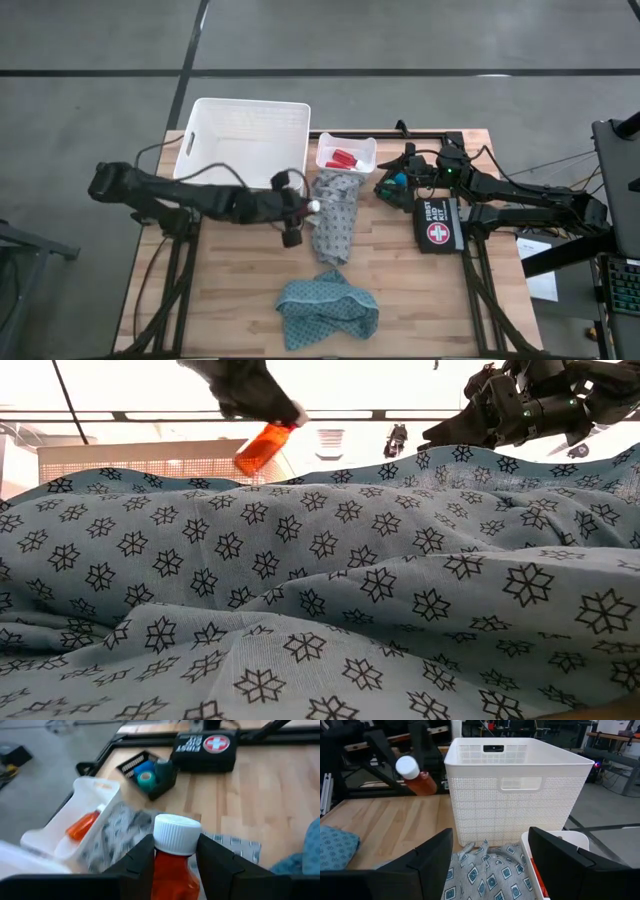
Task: Pick & Place Medicine items
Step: Put the red medicine bottle into the small white bin
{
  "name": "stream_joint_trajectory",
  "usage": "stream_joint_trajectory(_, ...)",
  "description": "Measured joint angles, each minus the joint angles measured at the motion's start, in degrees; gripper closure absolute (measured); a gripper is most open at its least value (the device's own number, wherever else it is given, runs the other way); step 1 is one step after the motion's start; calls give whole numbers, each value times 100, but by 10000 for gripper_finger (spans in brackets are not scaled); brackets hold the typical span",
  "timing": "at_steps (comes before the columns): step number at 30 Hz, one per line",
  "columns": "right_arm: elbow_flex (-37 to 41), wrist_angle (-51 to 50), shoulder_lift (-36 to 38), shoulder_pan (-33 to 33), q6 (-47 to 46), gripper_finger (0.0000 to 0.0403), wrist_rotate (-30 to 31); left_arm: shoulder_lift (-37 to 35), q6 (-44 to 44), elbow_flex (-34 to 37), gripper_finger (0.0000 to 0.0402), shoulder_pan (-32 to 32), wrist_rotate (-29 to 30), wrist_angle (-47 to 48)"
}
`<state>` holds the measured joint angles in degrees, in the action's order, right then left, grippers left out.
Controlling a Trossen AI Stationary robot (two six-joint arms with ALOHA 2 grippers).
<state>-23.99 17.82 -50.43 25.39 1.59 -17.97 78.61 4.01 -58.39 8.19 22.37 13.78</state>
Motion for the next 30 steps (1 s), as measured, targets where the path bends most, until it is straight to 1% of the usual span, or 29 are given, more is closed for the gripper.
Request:
stream_joint_trajectory(3, 0, 0, 0, 0, -2, 143, 2, 2, -459, 7, 277, -403, -627, -329)
stream_joint_trajectory(5, 0, 0, 0, 2, -1, 140, 2, 6, -709, 7, 277, -599, -918, -408)
stream_joint_trajectory(7, 0, 0, 0, 1, 5, 138, 2, 66, -865, 9, 277, -716, -1125, -537)
stream_joint_trajectory(9, 0, 0, 0, 0, -3, 136, 1, 148, -1078, -12, 277, -754, -1214, -538)
stream_joint_trajectory(13, 0, -5, 0, 3, -6, 137, 4, 376, -1526, -201, 277, -755, -1257, -539)
stream_joint_trajectory(17, 0, -3, -4, 2, 1, 144, 2, 677, -1593, -586, 277, -831, -1255, -541)
stream_joint_trajectory(21, 0, -7, -31, 1, 3, 149, 2, 1060, -1355, -1037, 277, -916, -1243, -473)
stream_joint_trajectory(24, 0, -32, -31, 2, 5, 149, 2, 1368, -982, -1295, 277, -911, -1165, -481)
stream_joint_trajectory(27, 0, -49, -31, 2, -7, 145, 2, 1628, -683, -1419, 277, -848, -870, -479)
stream_joint_trajectory(30, 0, -63, -31, 0, 5, 141, 2, 1796, -649, -1399, 277, -763, -712, -500)
